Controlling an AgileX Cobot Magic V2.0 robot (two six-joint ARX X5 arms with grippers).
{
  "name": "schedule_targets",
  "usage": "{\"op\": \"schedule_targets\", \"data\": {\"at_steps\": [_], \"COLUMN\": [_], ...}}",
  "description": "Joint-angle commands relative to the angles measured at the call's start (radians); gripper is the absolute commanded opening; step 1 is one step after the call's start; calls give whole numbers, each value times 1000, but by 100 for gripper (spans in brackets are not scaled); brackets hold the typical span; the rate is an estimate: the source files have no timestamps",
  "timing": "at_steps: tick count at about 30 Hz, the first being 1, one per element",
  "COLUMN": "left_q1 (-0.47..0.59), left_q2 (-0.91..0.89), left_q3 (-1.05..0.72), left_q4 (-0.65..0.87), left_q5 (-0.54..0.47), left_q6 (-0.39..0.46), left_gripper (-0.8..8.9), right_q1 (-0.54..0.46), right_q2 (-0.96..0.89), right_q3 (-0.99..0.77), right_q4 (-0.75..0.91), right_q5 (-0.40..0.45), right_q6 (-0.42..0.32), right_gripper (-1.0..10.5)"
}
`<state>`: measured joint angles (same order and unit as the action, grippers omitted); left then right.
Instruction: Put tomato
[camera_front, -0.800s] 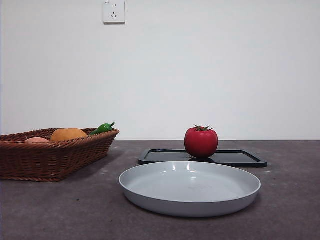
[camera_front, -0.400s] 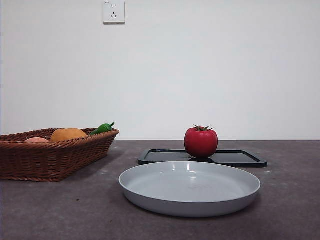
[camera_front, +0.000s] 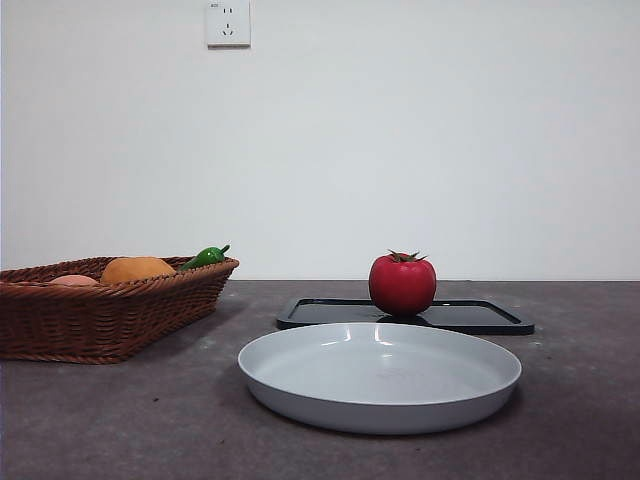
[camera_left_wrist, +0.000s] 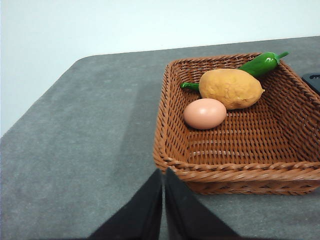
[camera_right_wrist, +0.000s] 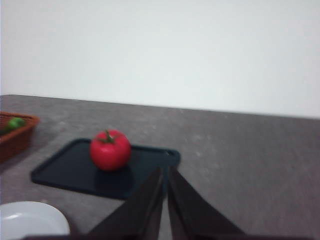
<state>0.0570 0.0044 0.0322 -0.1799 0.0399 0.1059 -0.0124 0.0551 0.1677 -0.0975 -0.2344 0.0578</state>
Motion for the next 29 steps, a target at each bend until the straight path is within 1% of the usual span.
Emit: {"op": "schedule_targets", "data": {"at_steps": [1, 4, 7, 8, 12, 16, 29], "left_q1": [3, 3, 3, 3, 3, 3, 3], "left_q2": [-1, -1, -1, -1, -1, -1, -1], "left_q3": [-21, -21, -21, -21, -21, -21, -21], "left_q4": [-7, -7, -7, -8, -7, -7, -8], "left_q5": [0, 0, 0, 0, 0, 0, 0], "left_q6": [-6, -6, -7, -7, -6, -6, -6], "left_gripper": [8, 8, 8, 8, 8, 8, 8], "right_q1": [1, 1, 1, 1, 0, 1, 3], "right_q2": [-37, -51, -51, -51, -51, -51, -51], "right_q3": [-60, -114, -156, -157, -157, -157, -156], "right_q4": [23, 37, 45, 21, -30, -83, -56], "right_q5": [52, 79, 87, 89, 155, 198, 208], "right_q6": [45, 54, 62, 59, 56, 60, 61], "right_gripper": [7, 7, 7, 7, 7, 7, 7]}}
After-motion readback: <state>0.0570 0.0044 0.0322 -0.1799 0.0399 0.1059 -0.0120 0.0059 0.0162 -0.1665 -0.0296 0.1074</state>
